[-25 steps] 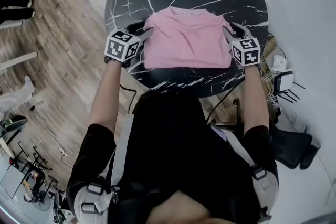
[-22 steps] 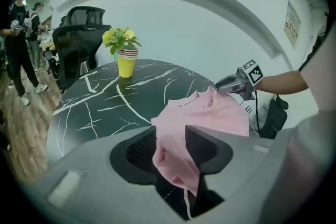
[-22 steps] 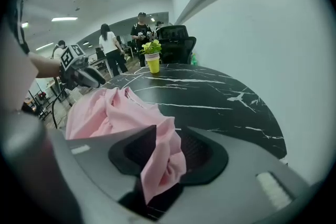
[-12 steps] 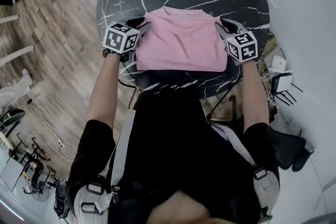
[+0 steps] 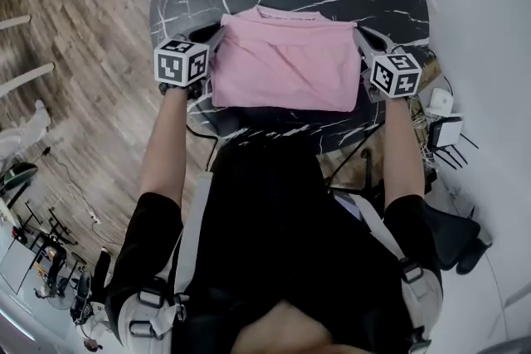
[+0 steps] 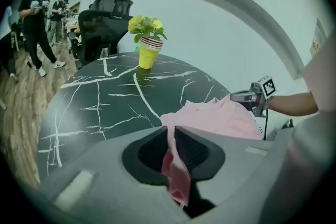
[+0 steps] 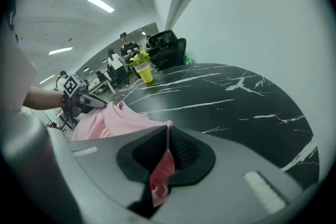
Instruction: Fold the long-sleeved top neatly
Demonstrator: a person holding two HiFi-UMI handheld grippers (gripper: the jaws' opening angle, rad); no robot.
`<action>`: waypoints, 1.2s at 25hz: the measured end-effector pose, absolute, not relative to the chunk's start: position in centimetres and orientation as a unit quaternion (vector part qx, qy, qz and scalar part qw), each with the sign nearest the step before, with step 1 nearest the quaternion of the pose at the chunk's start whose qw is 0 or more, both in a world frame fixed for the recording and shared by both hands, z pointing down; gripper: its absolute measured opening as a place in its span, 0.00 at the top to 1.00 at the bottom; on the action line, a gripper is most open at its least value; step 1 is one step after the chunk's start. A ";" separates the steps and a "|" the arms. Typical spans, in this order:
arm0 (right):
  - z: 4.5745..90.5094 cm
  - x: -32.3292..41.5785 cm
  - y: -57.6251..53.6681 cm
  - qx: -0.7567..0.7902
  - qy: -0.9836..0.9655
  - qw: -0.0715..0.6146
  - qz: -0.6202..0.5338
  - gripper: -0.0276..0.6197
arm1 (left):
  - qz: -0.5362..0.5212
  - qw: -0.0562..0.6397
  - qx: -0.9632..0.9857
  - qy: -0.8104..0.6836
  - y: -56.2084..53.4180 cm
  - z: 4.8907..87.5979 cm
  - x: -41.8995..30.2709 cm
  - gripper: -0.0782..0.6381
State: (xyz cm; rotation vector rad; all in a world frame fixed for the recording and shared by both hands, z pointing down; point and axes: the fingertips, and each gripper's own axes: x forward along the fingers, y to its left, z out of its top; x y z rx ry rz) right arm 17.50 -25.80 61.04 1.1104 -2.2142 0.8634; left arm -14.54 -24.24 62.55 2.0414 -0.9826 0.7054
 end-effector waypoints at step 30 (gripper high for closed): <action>52.1 14.9 -19.3 0.528 -0.795 0.213 0.210 0.80 | 0.197 0.297 0.849 -0.388 -17.6 54.5 -16.4 0.78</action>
